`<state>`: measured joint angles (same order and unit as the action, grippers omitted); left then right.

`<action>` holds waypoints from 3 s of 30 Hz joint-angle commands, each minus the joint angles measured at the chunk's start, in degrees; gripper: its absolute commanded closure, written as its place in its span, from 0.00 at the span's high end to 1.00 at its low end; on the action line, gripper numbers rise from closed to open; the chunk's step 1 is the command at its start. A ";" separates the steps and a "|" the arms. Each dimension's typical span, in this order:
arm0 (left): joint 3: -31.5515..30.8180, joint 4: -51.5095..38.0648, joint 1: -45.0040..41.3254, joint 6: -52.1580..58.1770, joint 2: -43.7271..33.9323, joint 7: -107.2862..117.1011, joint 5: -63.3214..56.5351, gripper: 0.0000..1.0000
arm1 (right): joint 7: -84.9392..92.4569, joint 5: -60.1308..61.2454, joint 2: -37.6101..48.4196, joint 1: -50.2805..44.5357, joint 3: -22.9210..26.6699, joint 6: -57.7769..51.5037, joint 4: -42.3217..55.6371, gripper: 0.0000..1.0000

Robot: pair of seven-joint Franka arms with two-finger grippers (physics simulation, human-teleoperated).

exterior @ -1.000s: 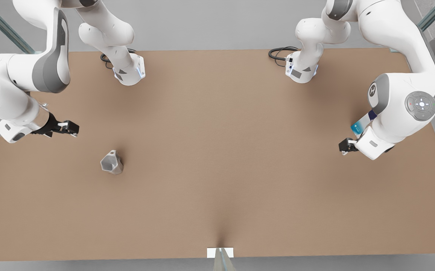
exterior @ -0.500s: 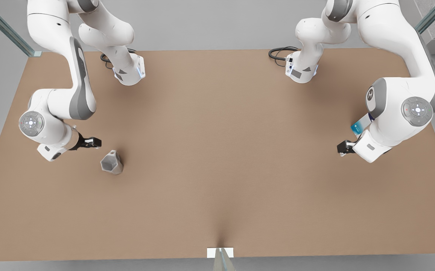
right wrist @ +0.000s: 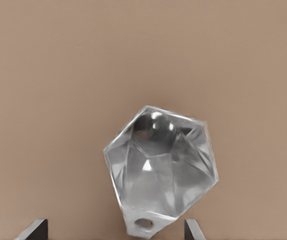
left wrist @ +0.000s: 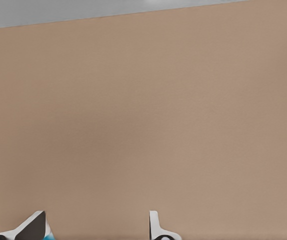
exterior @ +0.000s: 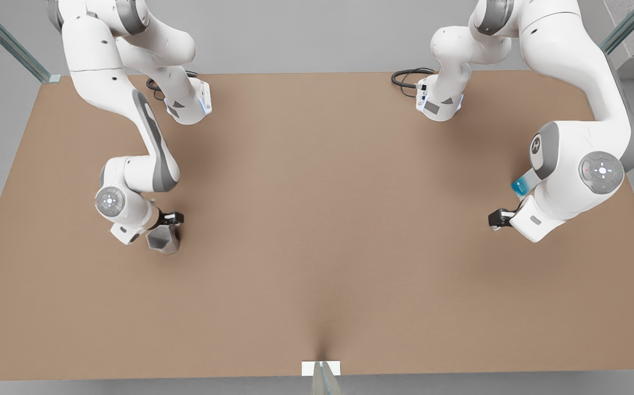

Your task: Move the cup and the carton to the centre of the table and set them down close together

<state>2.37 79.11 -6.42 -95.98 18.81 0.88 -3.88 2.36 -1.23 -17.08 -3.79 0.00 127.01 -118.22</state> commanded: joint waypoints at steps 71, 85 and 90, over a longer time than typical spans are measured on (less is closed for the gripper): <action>0.53 -0.10 0.18 -0.18 0.96 0.09 0.63 1.00 | -18.27 3.96 -19.66 -19.76 0.09 -6.51 32.34 0.21; 1.23 -0.10 0.44 -0.79 1.14 0.18 0.54 1.00 | -30.40 6.24 -36.71 -28.20 0.44 -9.94 57.13 0.21; 2.29 -0.19 0.53 -0.79 1.14 0.35 0.54 1.00 | -29.79 6.24 -41.46 -30.66 -0.35 -9.76 64.87 0.21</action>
<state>4.82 79.01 -5.86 -96.77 19.95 1.28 -3.35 -27.26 5.25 -58.87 -34.72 -0.48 118.08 -53.19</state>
